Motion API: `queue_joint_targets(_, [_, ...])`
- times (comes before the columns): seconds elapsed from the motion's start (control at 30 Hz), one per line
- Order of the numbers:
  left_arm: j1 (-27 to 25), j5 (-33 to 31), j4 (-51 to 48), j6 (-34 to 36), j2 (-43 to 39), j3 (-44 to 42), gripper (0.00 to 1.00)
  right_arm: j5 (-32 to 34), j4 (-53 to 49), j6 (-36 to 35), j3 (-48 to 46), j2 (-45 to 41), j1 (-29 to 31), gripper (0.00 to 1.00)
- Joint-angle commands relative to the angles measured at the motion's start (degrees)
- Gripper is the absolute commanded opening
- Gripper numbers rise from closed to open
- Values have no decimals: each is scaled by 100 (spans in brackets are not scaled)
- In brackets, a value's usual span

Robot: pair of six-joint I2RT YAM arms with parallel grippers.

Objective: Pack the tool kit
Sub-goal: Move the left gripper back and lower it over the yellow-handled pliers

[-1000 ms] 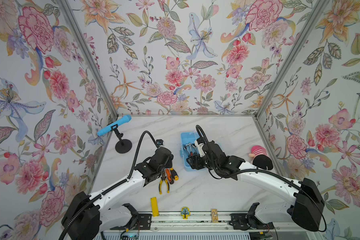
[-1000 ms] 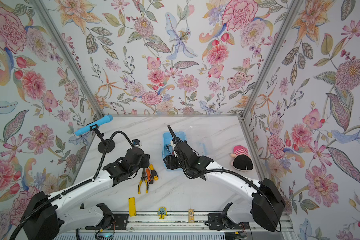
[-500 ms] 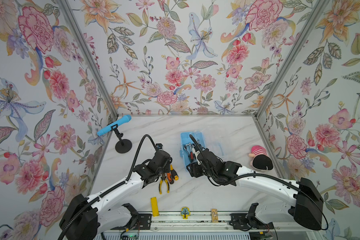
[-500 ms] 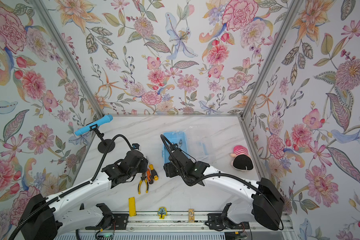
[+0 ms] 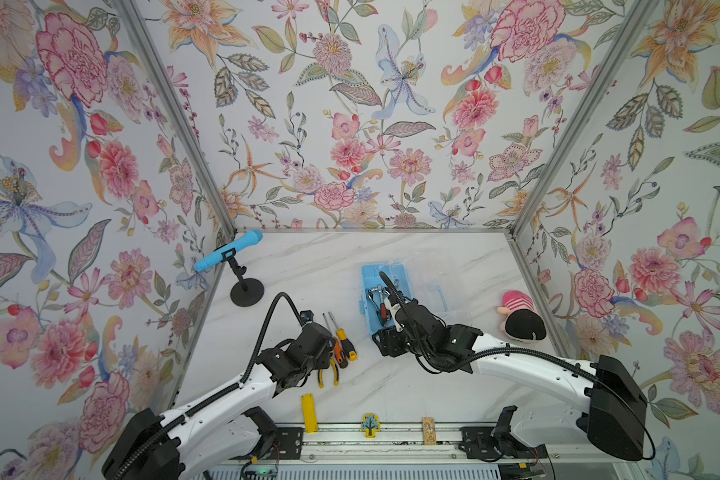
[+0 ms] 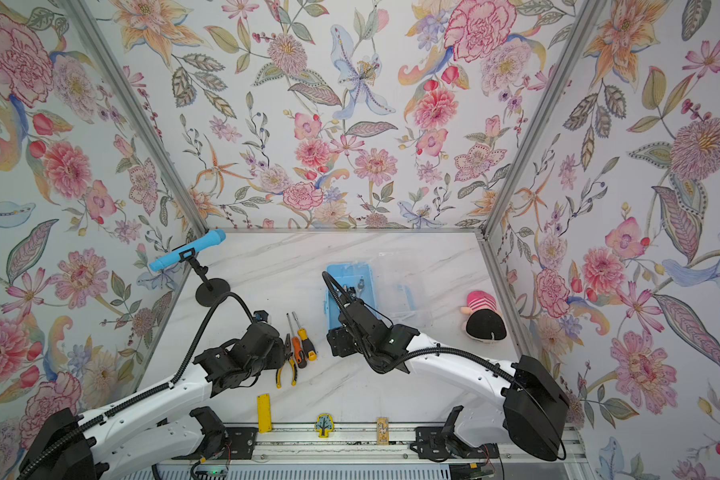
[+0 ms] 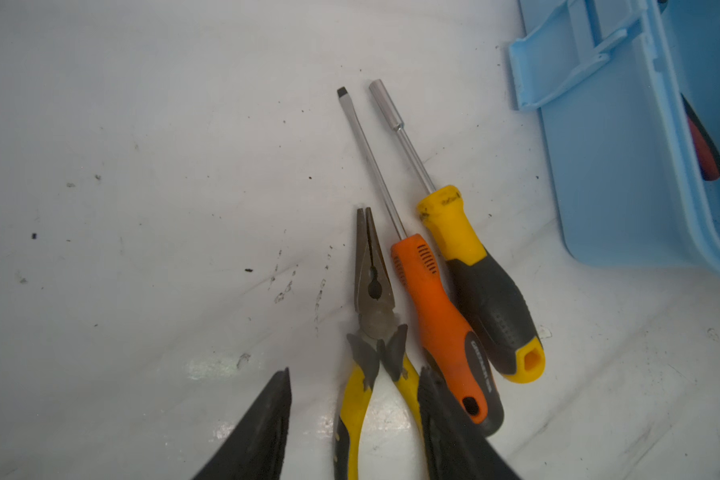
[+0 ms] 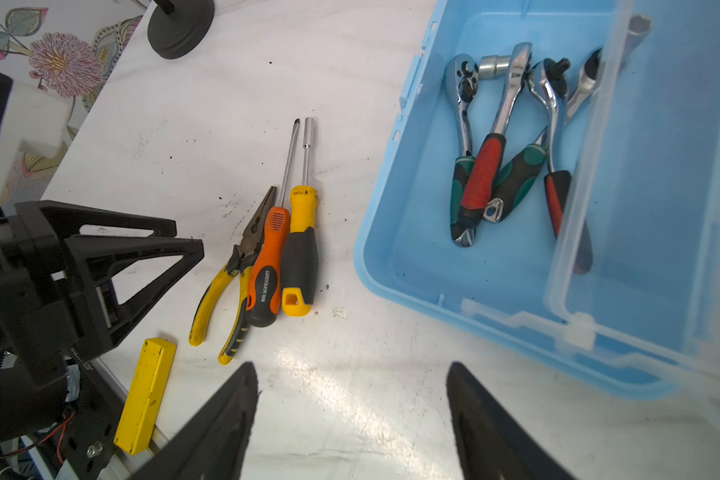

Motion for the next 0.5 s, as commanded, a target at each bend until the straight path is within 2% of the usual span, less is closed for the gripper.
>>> queue_joint_targets(0.0, [-139,40,-54,-242,-4,-126,53,-143,99,-144,103,72,-126,73])
queue_joint_targets(0.47, [-189,235,534,19,849,-380,44,-487,276,-41,44,75,-394,72])
